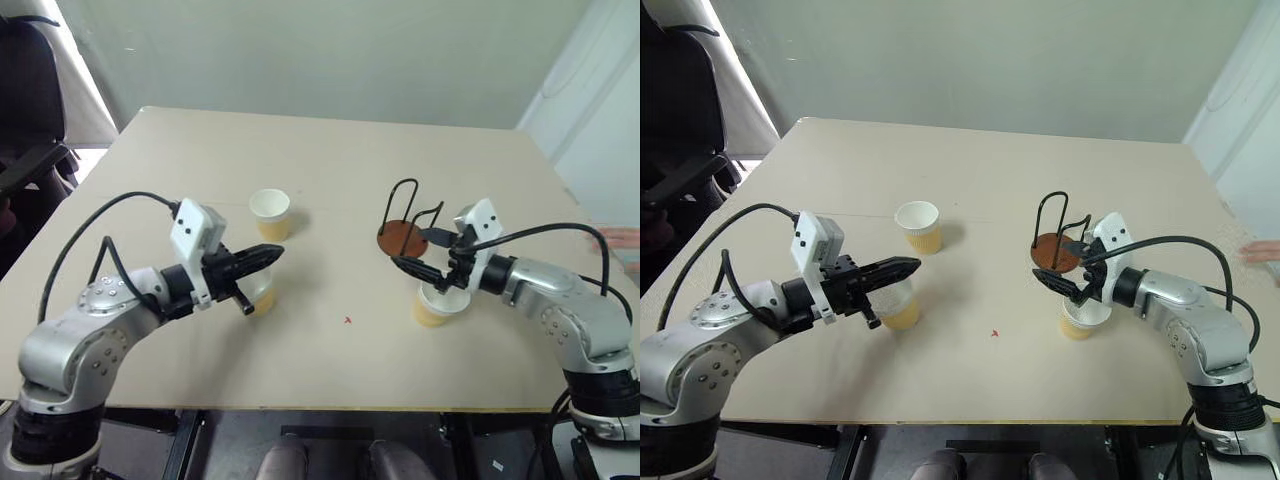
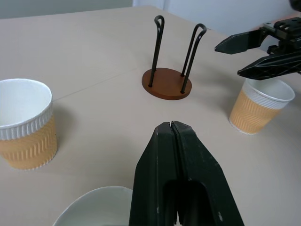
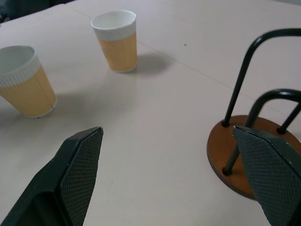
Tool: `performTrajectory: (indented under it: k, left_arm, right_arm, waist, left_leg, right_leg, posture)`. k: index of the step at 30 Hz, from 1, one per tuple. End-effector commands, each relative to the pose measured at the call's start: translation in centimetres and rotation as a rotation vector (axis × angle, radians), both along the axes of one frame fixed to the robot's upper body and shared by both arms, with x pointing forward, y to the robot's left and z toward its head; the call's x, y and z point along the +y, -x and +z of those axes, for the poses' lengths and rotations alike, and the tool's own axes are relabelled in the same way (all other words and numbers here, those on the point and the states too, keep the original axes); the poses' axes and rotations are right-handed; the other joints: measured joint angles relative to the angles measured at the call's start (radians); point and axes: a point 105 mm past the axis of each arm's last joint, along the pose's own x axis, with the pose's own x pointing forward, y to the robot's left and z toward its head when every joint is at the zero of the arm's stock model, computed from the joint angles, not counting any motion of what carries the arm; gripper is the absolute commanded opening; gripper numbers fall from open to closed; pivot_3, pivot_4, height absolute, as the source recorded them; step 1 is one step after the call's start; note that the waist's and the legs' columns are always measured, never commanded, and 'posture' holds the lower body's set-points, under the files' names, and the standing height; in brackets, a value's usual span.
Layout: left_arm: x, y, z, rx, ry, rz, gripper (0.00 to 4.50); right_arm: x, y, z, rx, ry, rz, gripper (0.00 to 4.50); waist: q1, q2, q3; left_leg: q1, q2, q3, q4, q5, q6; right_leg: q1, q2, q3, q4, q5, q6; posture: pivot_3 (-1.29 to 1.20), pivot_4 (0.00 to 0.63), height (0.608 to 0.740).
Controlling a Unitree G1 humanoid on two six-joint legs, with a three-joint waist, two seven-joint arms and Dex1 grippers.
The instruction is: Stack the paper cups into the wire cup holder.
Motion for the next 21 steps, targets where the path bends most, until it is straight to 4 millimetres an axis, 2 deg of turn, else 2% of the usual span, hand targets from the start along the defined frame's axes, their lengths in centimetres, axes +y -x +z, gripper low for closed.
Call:
performTrajectory:
  k: [1,7,16,19,21]
  left_arm:
    - [-0.2,0.4,1.6,-0.066,-0.014,-0.025,0.0]
    - [0.0,0.4,2.1,-0.076,-0.046,-0.042,0.0]
    - [-0.7,0.3,1.8,-0.045,0.006,-0.045,0.0]
    - [-0.9,0.7,1.9,-0.012,0.041,-0.073,0.61]
    - [-0.8,0.6,1.9,-0.011,0.034,-0.062,1.27]
  right_arm:
    - [-0.5,-0.1,1.9,-0.054,-0.008,-0.011,4.46]
    - [-1.0,-0.1,2.1,-0.041,0.016,0.001,4.46]
    - [-0.2,-0.4,1.1,-0.015,0.028,-0.008,4.46]
    - [-0.4,-0.8,0.9,-0.008,0.04,-0.029,4.5]
    - [-0.5,-1.1,0.9,-0.002,0.04,-0.046,4.5]
  waist:
    - [0.0,0.0,0.0]
    - [0.0,0.0,0.0]
    - [-0.001,0.0,0.0]
    - [-0.001,0.0,0.0]
    - [-0.001,0.0,0.0]
  left_leg:
    - [0.0,0.0,0.0,0.0,0.0,0.0]
    - [0.0,0.0,0.001,0.0,0.0,0.001]
    - [0.0,0.001,0.003,0.0,0.0,0.001]
    - [0.0,0.001,0.003,0.0,0.0,0.001]
    - [0.0,0.001,0.004,0.0,0.0,0.001]
  right_leg:
    - [0.0,0.0,0.0,0.0,0.0,0.0]
    - [0.0,0.0,0.0,0.0,0.0,0.0]
    - [-0.001,0.0,0.001,0.0,0.0,0.0]
    - [-0.001,0.0,0.002,0.0,0.0,0.0]
    - [-0.002,0.0,0.002,0.0,0.0,0.0]
  posture:
    - [0.0,0.15,0.74]
    - [0.0,0.15,0.74]
    - [0.0,0.15,0.74]
    - [0.0,0.15,0.74]
    - [0.0,0.15,0.74]
